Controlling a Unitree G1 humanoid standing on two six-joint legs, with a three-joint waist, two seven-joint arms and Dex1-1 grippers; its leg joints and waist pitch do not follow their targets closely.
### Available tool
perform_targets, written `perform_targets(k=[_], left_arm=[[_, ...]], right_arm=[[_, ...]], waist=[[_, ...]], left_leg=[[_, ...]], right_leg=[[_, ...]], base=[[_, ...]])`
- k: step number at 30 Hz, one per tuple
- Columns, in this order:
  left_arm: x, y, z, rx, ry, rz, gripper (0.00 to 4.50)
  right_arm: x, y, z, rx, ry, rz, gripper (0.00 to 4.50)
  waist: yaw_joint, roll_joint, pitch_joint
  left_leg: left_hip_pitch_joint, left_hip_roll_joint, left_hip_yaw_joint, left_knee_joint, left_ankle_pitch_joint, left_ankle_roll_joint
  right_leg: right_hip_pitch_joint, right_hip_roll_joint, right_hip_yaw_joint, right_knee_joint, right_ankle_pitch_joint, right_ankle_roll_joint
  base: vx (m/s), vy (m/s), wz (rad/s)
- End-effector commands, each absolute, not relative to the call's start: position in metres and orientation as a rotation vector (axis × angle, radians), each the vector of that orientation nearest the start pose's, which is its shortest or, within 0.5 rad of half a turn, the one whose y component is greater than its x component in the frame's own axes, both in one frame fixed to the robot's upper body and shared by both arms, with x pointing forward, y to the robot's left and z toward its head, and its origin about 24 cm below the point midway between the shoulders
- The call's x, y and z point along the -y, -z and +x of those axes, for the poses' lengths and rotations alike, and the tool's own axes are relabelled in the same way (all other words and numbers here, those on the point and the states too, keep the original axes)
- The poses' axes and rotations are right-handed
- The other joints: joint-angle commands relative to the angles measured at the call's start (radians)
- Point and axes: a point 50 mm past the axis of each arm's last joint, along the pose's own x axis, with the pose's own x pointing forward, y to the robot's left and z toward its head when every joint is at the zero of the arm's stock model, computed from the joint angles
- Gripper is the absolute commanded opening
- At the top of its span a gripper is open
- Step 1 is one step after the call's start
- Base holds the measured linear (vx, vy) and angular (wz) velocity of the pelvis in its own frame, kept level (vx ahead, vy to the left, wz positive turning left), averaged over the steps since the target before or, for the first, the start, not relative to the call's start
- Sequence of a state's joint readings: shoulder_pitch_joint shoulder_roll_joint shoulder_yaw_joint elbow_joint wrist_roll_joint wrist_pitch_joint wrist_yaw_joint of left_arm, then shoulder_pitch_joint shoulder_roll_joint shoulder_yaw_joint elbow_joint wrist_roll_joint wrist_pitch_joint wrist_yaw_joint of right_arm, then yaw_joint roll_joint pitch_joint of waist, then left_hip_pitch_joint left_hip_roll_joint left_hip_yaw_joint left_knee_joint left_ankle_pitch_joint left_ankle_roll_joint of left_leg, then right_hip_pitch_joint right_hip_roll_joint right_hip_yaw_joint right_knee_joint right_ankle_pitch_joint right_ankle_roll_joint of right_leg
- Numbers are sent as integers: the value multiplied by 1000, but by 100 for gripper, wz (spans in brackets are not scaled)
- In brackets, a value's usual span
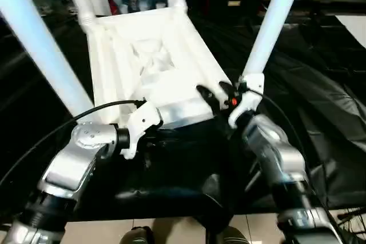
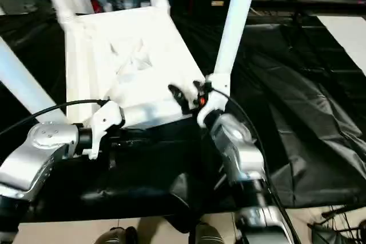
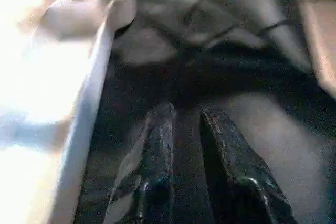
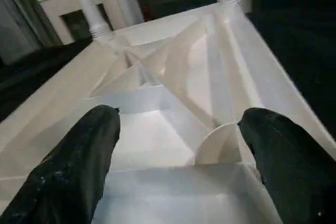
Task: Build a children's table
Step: Rotate table base
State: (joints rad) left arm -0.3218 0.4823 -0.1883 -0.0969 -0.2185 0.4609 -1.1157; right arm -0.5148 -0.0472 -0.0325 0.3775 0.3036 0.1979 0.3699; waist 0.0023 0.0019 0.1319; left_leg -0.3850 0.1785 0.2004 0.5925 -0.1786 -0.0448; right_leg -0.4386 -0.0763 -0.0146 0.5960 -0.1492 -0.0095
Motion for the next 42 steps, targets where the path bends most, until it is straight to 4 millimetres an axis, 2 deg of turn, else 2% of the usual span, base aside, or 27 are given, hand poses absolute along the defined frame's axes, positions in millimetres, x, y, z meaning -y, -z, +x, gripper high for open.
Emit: perform_targets(k=[1, 2, 6, 8, 16, 20, 24, 27, 30, 31, 32, 34, 35, 36, 38, 39, 40, 41, 42], left_arm=[[-141, -102, 256, -303, 1371, 189, 100], [-142, -102, 253, -311, 1394, 173, 100], [-149, -104, 240, -343, 1476, 100, 100], [-154, -106, 235, -345, 1502, 67, 100], [-182, -110, 221, -384, 1500, 47, 100], [-193, -111, 214, -440, 1487, 41, 100], [-203, -111, 209, -504, 1477, 21, 100], [-216, -113, 217, -494, 1371, 10, 100], [-229, -118, 229, -419, 1278, 26, 100], [-233, -121, 231, -391, 1254, 21, 100], [-235, -123, 233, -373, 1242, 17, 100], [-242, -131, 240, -281, 1190, -10, 100], [-242, -132, 240, -278, 1189, -11, 119], [-243, -136, 246, -214, 1150, -15, 129], [-243, -139, 251, -168, 1121, -29, 138], [-242, -141, 254, -136, 1116, -32, 138], [-241, -143, 256, -102, 1116, -41, 163], [-237, -147, 259, -69, 1136, -49, 163], [-237, -147, 259, -69, 1136, -49, 173]], right_arm=[[115, -87, 347, -39, -429, 236, 405], [116, -87, 348, -45, -414, 232, 405], [124, -84, 356, -63, -344, 204, 405], [130, -84, 360, -66, -306, 199, 405], [151, -89, 373, -53, -219, 173, 405], [164, -90, 376, -53, -179, 150, 405], [175, -91, 380, -52, -144, 134, 405], [176, -94, 381, -36, -166, 117, 405], [171, -93, 377, -30, -222, 96, 405], [169, -91, 373, -36, -247, 70, 405], [167, -89, 369, -38, -272, 50, 405], [162, -78, 352, -63, -316, -13, 405], [162, -78, 352, -64, -316, -14, 405], [164, -72, 343, -84, -290, -53, 405], [165, -68, 337, -96, -270, -72, 405], [167, -66, 334, -99, -259, -80, 405], [169, -64, 330, -109, -247, -92, 405], [174, -61, 325, -138, -209, -114, 405], [174, -61, 325, -138, -209, -114, 405]], waist=[[2, -6, -85], [-1, -8, -85], [-1, -4, -83], [-1, -5, -81], [-4, -9, -79], [1, -7, -75], [-5, -7, -77], [-4, -4, -78], [-5, -10, -79], [-4, -9, -81], [-2, -8, -76], [0, -8, -78], [0, -9, -77], [-2, -10, -79], [1, -11, -75], [2, -3, -74], [-1, -8, -72], [0, -4, -66], [0, -5, -68]], left_leg=[[20, 33, -10, -68, -141, 48], [20, 32, -10, -68, -143, 47], [26, 32, -9, -69, -164, 32], [26, 32, -8, -71, -168, 28], [25, 31, -8, -70, -177, 26], [35, 31, -4, -70, -208, 16], [29, 29, -7, -70, -203, 8], [28, 28, -5, -68, -195, 17], [23, 26, -5, -66, -185, 25], [25, 29, -7, -66, -178, 25], [23, 27, -6, -68, -177, 27], [25, 29, -7, -69, -175, 27], [25, 29, -7, -70, -176, 24], [26, 30, -7, -70, -182, 23], [28, 30, -7, -72, -211, 6], [29, 32, -10, -75, -223, 1], [31, 32, -10, -75, -246, -6], [29, 30, -10, -78, -263, -15], [31, 30, -10, -77, -266, -18]], right_leg=[[53, -41, 30, -54, -219, -228], [53, -39, 30, -53, -221, -230], [48, -38, 30, -54, -248, -221], [48, -34, 30, -52, -229, -217], [51, -35, 30, -49, -213, -217], [42, -29, 31, -54, -250, -209], [47, -29, 30, -47, -223, -212], [49, -28, 31, -47, -201, -222], [54, -29, 32, -49, -200, -221], [54, -31, 32, -47, -197, -226], [53, -27, 31, -50, -199, -221], [53, -27, 31, -50, -190, -215], [53, -25, 31, -50, -194, -214], [52, -27, 31, -50, -197, -217], [49, -27, 31, -55, -238, -208], [48, -31, 31, -55, -250, -205], [45, -29, 31, -57, -276, -194], [44, -27, 32, -63, -304, -178], [43, -27, 33, -64, -307, -172]], base=[[0, 0, 0], [0, 0, 0], [0, 0, 0], [0, 0, 0], [0, 0, 0], [0, 0, 0], [0, 0, 0], [0, 0, 0], [0, 0, 0], [0, 0, 0], [0, 0, 0], [0, 0, 0], [0, 0, 0], [0, 0, 0], [0, 0, 0], [0, 0, 0], [0, 0, 0], [0, 0, 0], [0, 0, 0]])
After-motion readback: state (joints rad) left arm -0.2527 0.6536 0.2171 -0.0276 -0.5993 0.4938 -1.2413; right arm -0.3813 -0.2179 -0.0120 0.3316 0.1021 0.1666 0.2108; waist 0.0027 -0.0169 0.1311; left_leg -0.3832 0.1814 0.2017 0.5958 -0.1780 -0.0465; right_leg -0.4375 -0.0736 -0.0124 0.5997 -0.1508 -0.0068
